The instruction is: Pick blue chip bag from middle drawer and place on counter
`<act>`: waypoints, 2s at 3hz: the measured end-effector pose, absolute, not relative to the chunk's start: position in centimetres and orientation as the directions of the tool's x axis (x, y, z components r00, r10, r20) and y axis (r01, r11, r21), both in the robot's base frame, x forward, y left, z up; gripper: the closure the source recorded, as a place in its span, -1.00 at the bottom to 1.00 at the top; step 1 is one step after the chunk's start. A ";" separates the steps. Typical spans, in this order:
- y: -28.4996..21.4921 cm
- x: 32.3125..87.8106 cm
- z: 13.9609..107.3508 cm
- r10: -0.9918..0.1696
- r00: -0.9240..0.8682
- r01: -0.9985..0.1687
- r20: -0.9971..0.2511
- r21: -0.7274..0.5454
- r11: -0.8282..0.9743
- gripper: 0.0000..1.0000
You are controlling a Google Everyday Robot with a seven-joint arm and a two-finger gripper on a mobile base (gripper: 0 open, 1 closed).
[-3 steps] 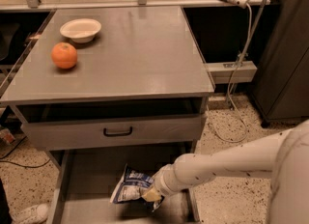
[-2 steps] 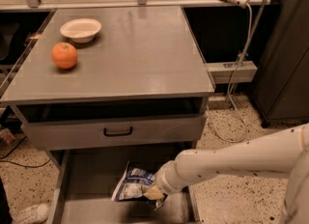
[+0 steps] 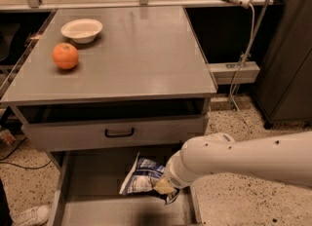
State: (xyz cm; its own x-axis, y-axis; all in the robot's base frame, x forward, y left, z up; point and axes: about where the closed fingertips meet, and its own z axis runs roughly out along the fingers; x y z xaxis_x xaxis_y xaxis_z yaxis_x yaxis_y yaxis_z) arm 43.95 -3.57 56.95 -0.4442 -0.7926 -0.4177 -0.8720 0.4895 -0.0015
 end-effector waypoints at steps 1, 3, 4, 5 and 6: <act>-3.6 44.0 57.3 -0.794 -0.444 -0.872 -0.415 -0.002 0.489 1.00; -7.6 42.6 63.7 -0.775 -0.508 -0.821 -0.377 -0.061 0.568 1.00; -9.4 42.2 68.4 -0.774 -0.511 -0.801 -0.374 -0.120 0.586 1.00; -10.6 42.2 73.5 -0.796 -0.476 -0.793 -0.375 -0.208 0.572 1.00; -10.6 42.2 73.5 -0.795 -0.476 -0.793 -0.375 -0.207 0.572 1.00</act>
Offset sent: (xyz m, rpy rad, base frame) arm -0.0126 -0.0476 0.0680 -0.0723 -0.0049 -0.1234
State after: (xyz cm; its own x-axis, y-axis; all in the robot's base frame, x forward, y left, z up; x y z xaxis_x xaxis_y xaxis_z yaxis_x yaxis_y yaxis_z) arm 42.19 -10.64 73.53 -0.4761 -0.7955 -0.3749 -0.7933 0.5725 -0.2074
